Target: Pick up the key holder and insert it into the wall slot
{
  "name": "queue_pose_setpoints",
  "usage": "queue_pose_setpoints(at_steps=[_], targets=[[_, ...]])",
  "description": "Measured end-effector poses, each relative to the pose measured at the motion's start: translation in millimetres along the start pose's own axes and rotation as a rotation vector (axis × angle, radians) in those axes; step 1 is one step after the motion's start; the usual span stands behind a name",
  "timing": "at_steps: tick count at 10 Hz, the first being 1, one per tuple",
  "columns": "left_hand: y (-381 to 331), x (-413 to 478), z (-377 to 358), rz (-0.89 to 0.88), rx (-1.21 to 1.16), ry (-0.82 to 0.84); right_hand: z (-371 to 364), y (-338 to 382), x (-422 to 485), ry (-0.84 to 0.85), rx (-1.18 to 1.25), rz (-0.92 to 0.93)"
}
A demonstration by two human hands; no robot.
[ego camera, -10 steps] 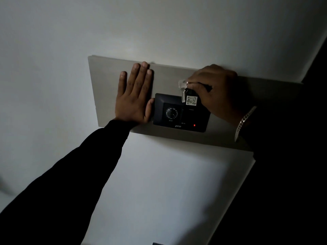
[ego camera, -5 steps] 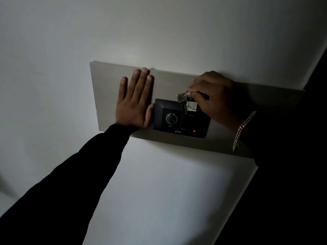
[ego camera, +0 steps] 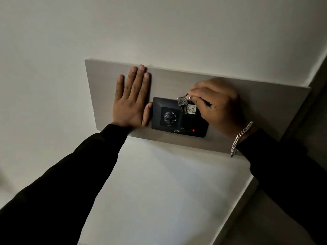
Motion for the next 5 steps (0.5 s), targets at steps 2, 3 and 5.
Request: queue_pose_setpoints(at_steps=[2,3,5], targets=[[-1,0,-2,0.008,-0.005,0.079,3,3,-4,-0.036,-0.030,-0.036],[-1,1,3,0.031,-0.039,0.173,2,7,-6,-0.009,-0.058,-0.072],[-6,13,29,0.040,-0.253,0.265,11,21,2,0.087,-0.072,-0.222]])
Point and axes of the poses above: each hand's wrist, its own x-axis towards the middle knuckle, its own z-axis out of the back of the hand, y = z × x, the point moved 9 cm from there along x, towards the middle knuckle, and after that the axes turned 11 degrees about -y, right-handed, at the moved point
